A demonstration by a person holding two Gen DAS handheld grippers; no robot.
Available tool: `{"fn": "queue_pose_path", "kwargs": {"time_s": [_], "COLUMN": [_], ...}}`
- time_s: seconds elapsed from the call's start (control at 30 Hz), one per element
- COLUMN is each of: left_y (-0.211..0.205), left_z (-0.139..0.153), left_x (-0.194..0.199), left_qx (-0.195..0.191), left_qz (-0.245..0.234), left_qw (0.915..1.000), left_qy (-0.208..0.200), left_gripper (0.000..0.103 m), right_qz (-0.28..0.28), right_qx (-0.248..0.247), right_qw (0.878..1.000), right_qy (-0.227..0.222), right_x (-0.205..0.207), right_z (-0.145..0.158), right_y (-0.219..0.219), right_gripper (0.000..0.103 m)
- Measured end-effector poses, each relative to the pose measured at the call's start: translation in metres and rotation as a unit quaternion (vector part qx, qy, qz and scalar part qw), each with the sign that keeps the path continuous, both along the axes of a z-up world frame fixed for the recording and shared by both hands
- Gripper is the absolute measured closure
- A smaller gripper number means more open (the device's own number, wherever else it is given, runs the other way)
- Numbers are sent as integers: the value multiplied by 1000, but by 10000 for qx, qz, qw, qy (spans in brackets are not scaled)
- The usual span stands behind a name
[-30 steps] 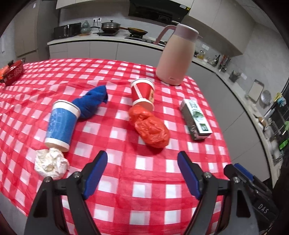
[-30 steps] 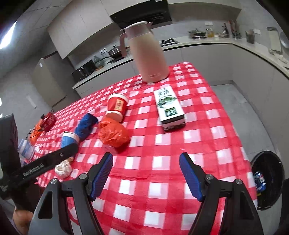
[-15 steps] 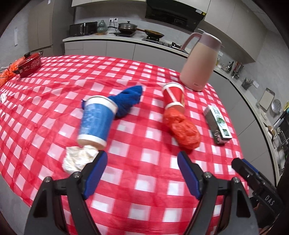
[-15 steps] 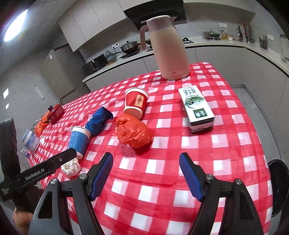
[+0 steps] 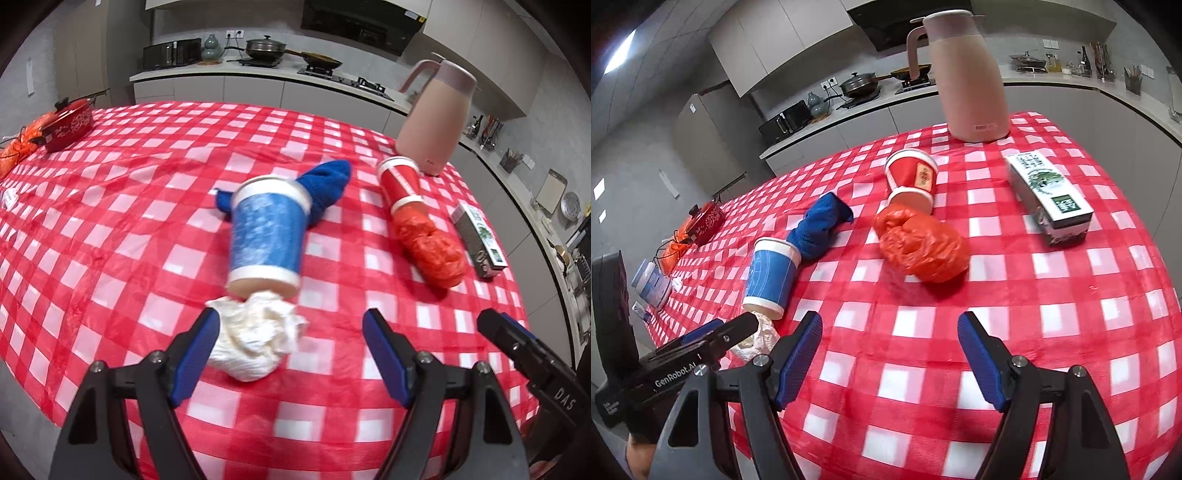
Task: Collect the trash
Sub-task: 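Return both open tools to the table toward the tissue and orange bag, then grasp the white tissue with the left tool while the right tool grasps the orange bag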
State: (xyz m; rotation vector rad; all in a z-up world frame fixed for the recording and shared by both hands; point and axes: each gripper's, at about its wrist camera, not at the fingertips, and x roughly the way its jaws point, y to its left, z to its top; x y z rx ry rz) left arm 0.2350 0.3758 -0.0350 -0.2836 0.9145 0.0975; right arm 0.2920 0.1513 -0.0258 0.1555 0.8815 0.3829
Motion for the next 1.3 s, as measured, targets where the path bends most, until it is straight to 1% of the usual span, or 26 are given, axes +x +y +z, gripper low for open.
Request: {"fn": "queue_pose_path", "kwargs": {"time_s": [0.23,0.43,0.5,0.57,0.6,0.63,0.67,0.73,0.77,1.07,1.3], "left_y": [12,14,16,18,18,19,19,22,23,31,25], "left_z": [-20,-31,-35,-41,-43,-43,-41,-39,-38,-15,8], "left_x": [4,6,6,6,5,4,3,2,2,-2,2], "left_qx": [-51,-11,-10,-43,-39,-24,-28,-82,-89,-164,-224], "left_qz": [-56,-223,-231,-260,-266,-282,-297,-313,-315,-294,-423], "left_qw": [9999,9997,9996,9995,9994,9995,9995,9994,9994,9993,9981], "left_qy": [152,106,135,198,194,168,126,80,56,-174,-385], "left_gripper": [22,23,28,38,40,46,51,57,58,60,60], "right_qz": [2,-92,-130,-159,-177,-195,-204,-209,-207,-110,-122], "right_qx": [-70,-119,-108,-87,-75,-66,-63,-57,-57,-70,-51], "right_qw": [9999,9998,9997,9997,9996,9996,9996,9995,9995,9998,9999], "right_qy": [98,137,163,190,200,206,208,212,211,129,82], "right_x": [-2,-3,-2,-2,-2,-1,-1,0,0,5,9], "right_z": [-10,-14,-15,-17,-17,-17,-18,-18,-18,-11,-5], "right_y": [17,21,21,21,21,21,21,23,24,33,30], "right_gripper": [25,25,25,25,25,25,25,25,25,25,25]}}
